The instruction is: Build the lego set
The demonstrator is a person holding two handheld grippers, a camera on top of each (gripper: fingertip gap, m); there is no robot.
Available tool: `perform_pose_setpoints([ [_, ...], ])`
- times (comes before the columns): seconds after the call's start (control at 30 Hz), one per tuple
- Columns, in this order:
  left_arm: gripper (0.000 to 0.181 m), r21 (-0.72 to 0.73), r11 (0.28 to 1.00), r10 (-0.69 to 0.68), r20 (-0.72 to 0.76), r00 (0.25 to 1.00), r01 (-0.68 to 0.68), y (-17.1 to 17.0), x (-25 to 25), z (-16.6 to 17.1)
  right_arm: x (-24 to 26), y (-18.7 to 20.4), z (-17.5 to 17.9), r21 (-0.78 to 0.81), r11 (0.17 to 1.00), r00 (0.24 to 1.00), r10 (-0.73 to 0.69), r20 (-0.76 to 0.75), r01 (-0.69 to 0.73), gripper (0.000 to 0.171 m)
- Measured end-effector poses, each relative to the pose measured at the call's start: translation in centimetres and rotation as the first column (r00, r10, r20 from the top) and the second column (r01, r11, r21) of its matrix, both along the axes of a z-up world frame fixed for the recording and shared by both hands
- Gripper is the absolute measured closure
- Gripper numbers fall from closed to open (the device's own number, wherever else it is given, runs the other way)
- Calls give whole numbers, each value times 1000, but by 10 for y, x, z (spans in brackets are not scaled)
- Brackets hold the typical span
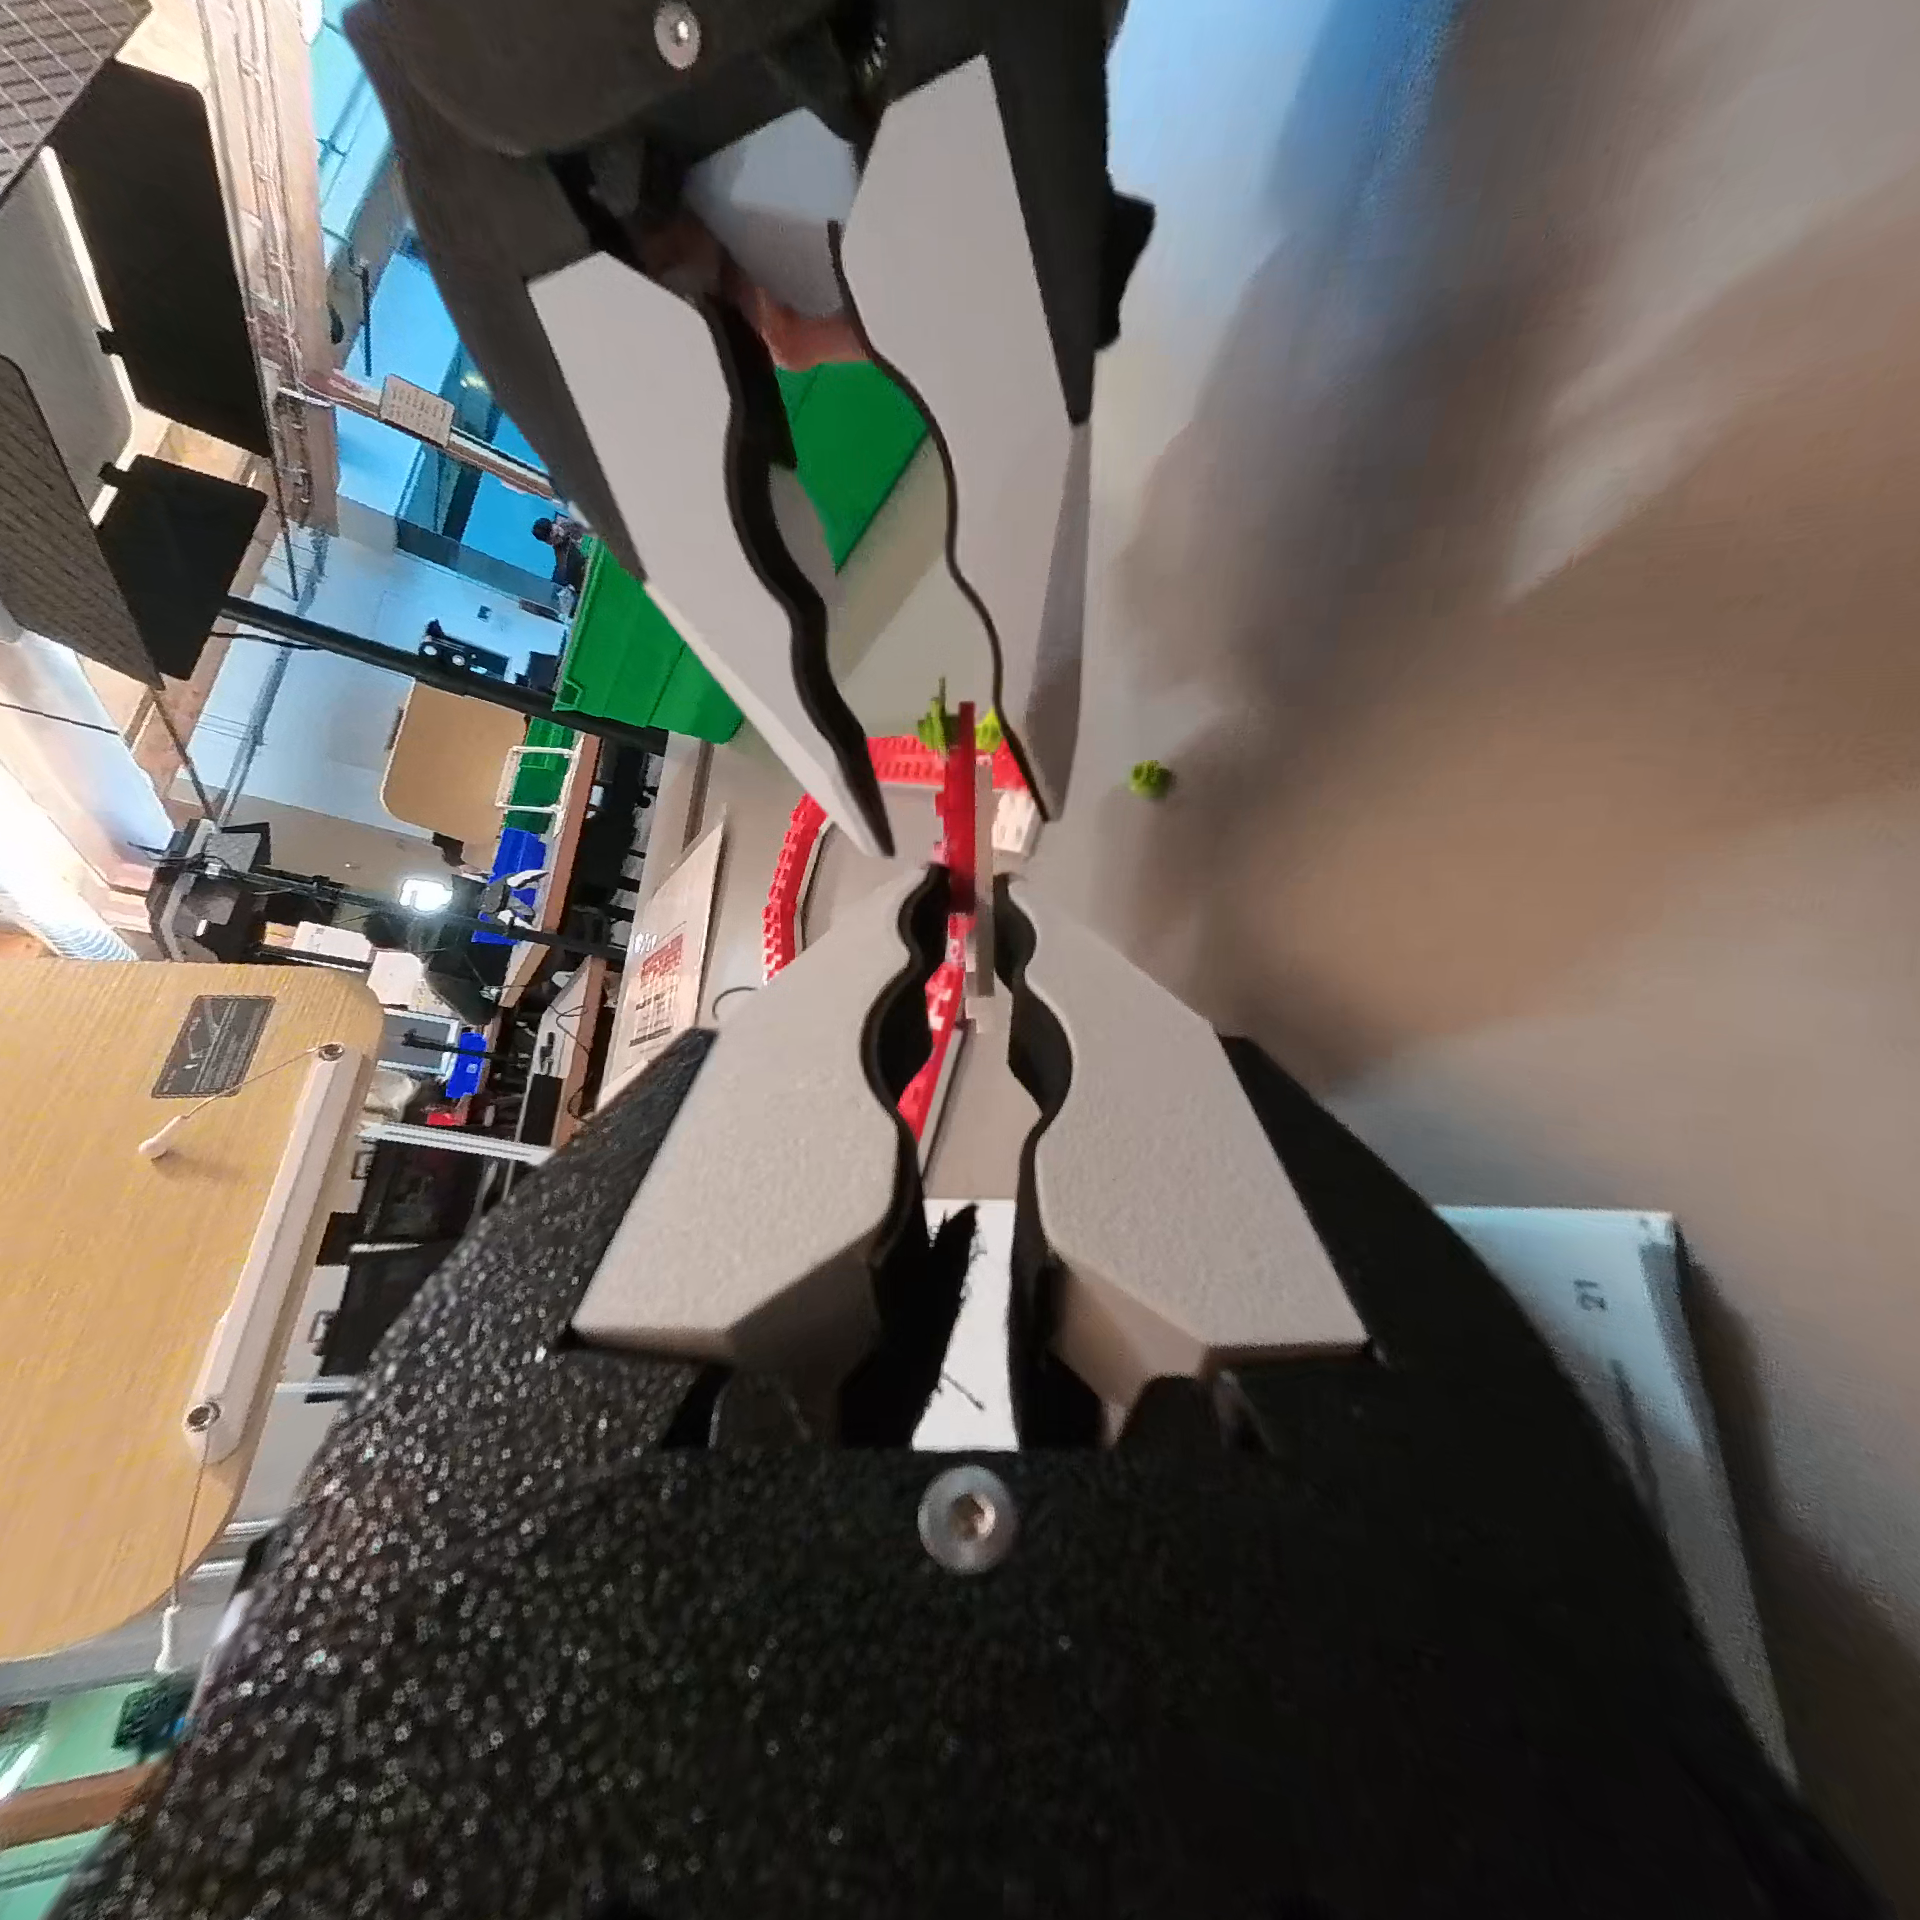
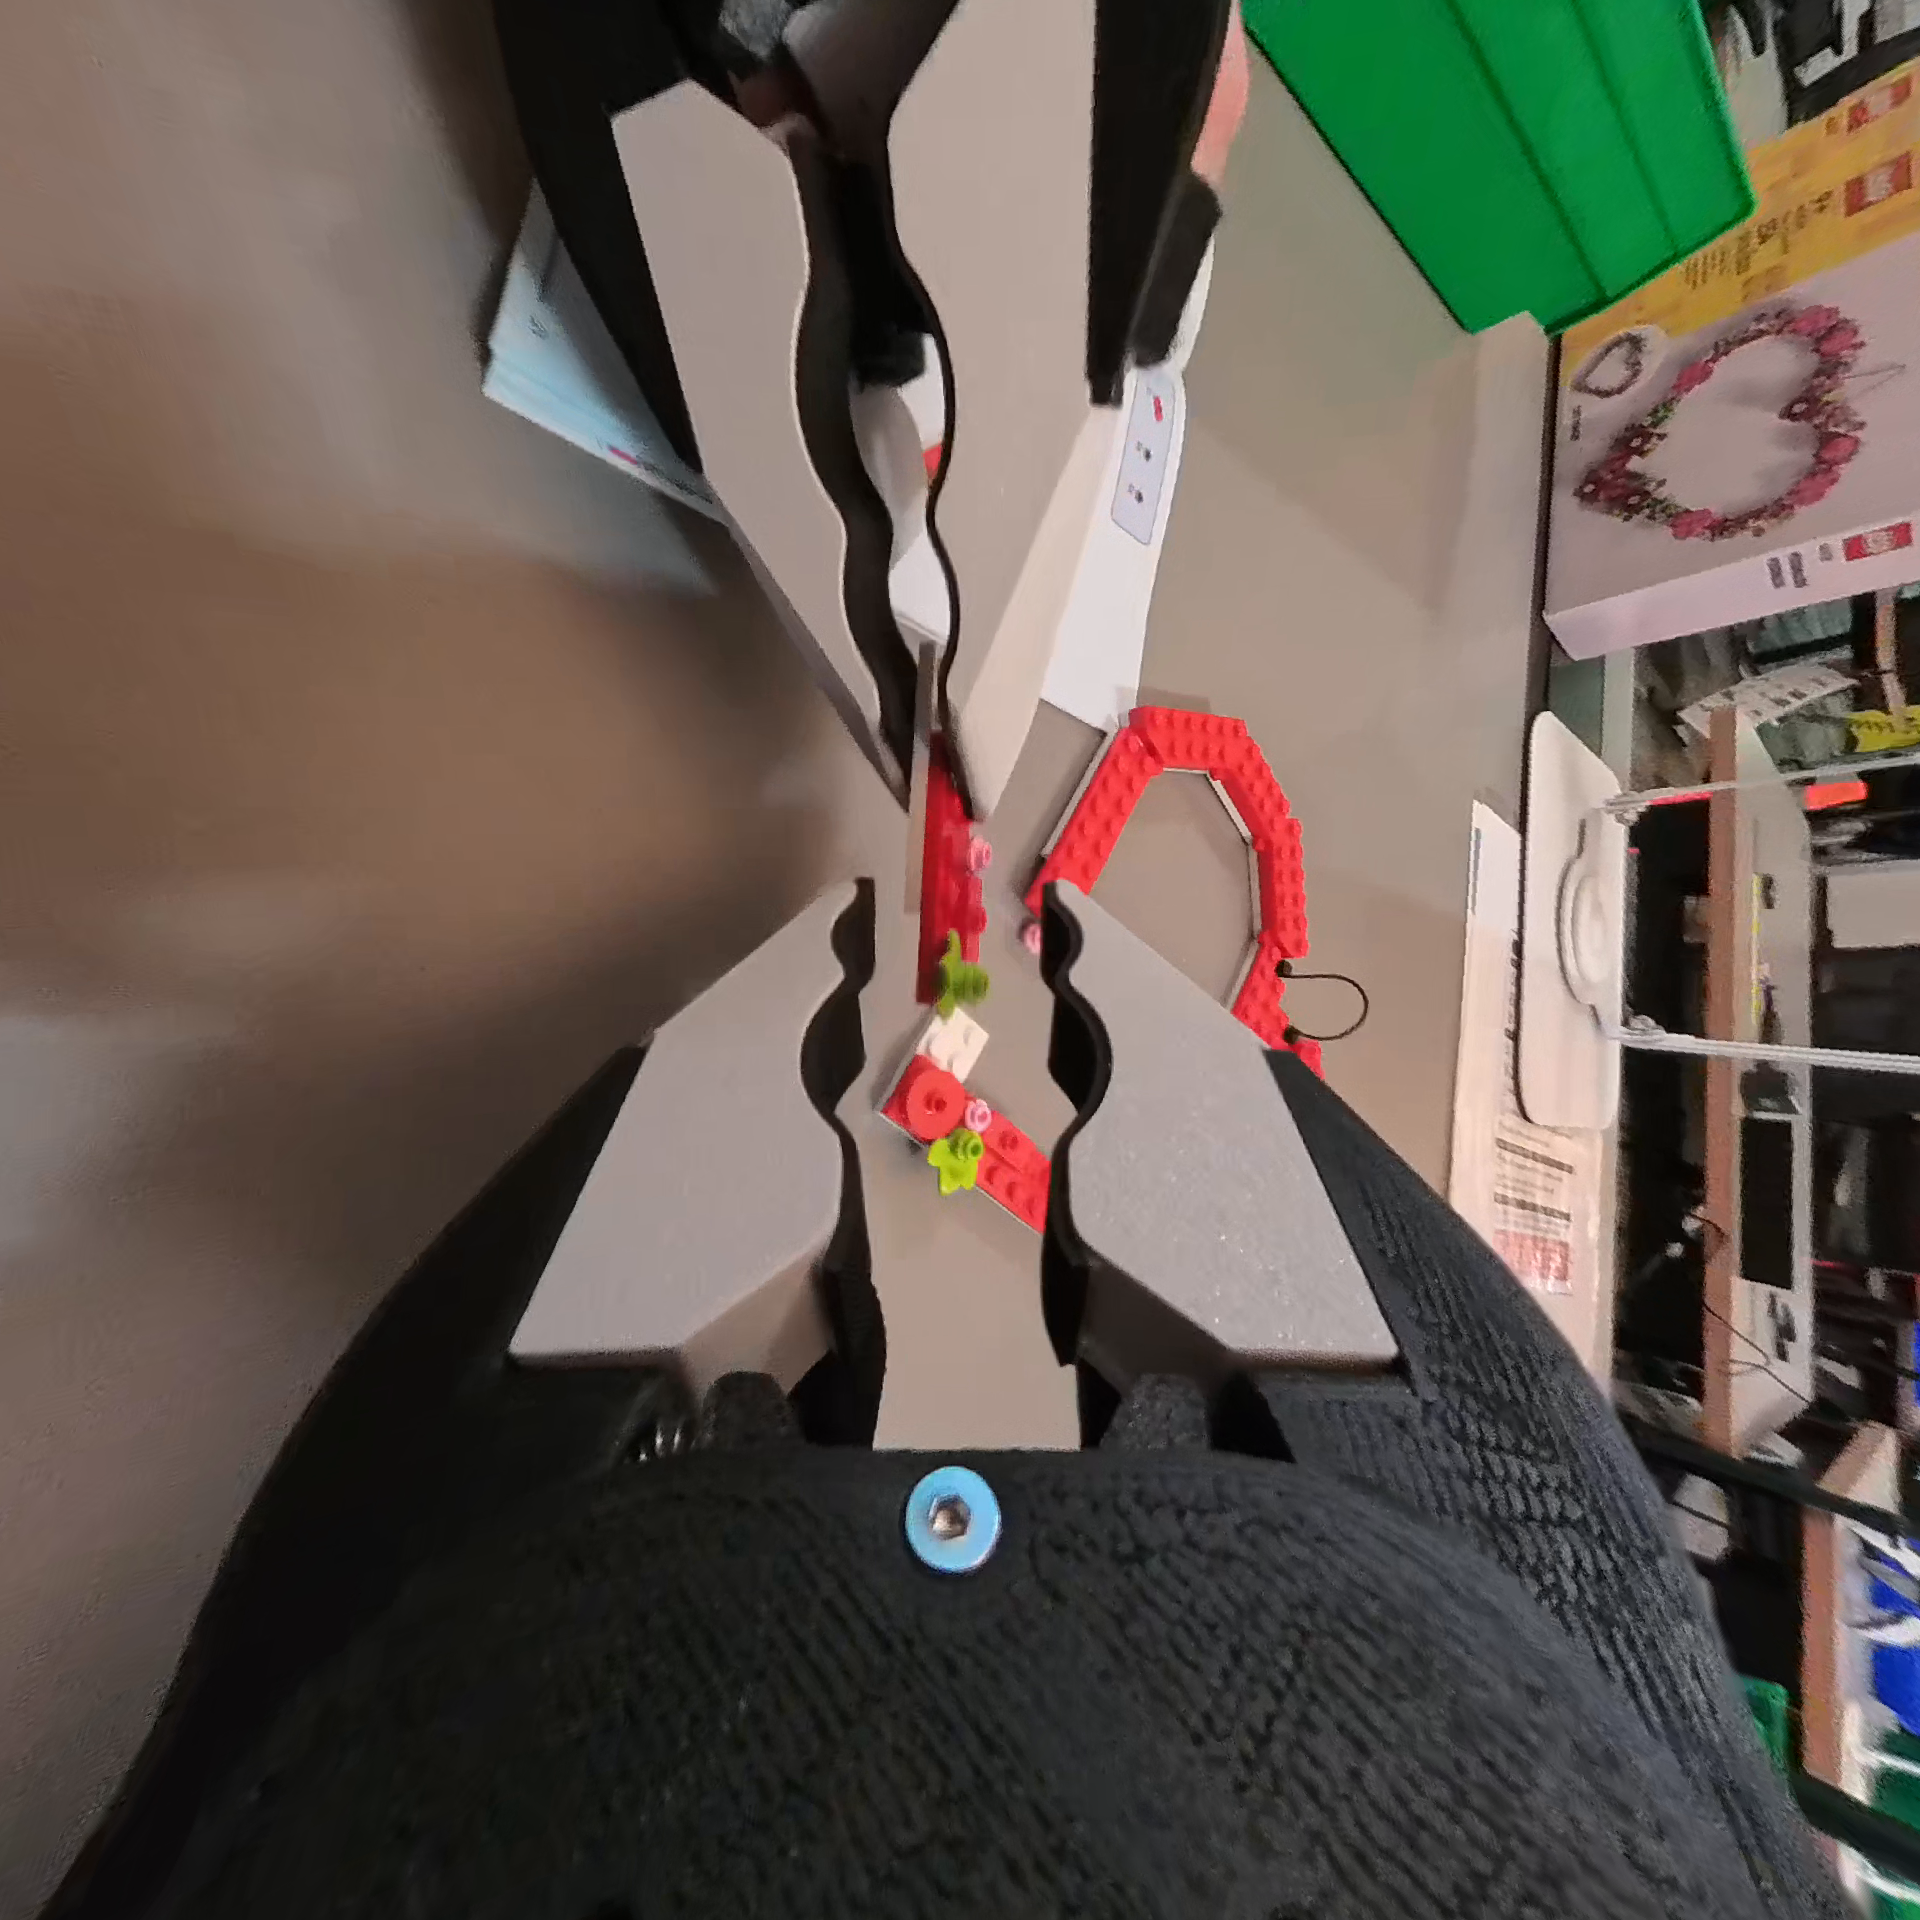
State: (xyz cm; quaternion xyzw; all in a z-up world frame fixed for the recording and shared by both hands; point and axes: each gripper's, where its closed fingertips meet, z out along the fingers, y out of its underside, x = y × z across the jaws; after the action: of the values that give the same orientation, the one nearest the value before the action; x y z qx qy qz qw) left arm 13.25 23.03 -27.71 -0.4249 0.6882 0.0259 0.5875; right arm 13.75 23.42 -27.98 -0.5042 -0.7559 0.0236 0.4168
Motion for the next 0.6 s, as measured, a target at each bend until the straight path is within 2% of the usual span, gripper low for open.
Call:
perform_pose_setpoints([
  [0.27, 176, -2, 1000, 17, 31, 999, -17, 5, -4, 4, 3, 3, 8, 78, 997, 1000, 10, 12, -11, 162],
  [0.4, 175, 11, 1000, 9, 43, 999, -10, 4, -5, 5, 2, 3, 7, 85, 996, 1000, 10, 13, -11, 163],
  [0.5, 153, 15, 1000, 24, 95, 995, -26, 5, -7, 14, 5, 7, 11, 93, 996, 1000, -6, 9, 5, 165],
  [0.6, 152, -42, 999, 9, 104, 994, -5, 2, -6, 12, 6, 8, 16, 97, 995, 1000, -6, -2, 6, 166],
])
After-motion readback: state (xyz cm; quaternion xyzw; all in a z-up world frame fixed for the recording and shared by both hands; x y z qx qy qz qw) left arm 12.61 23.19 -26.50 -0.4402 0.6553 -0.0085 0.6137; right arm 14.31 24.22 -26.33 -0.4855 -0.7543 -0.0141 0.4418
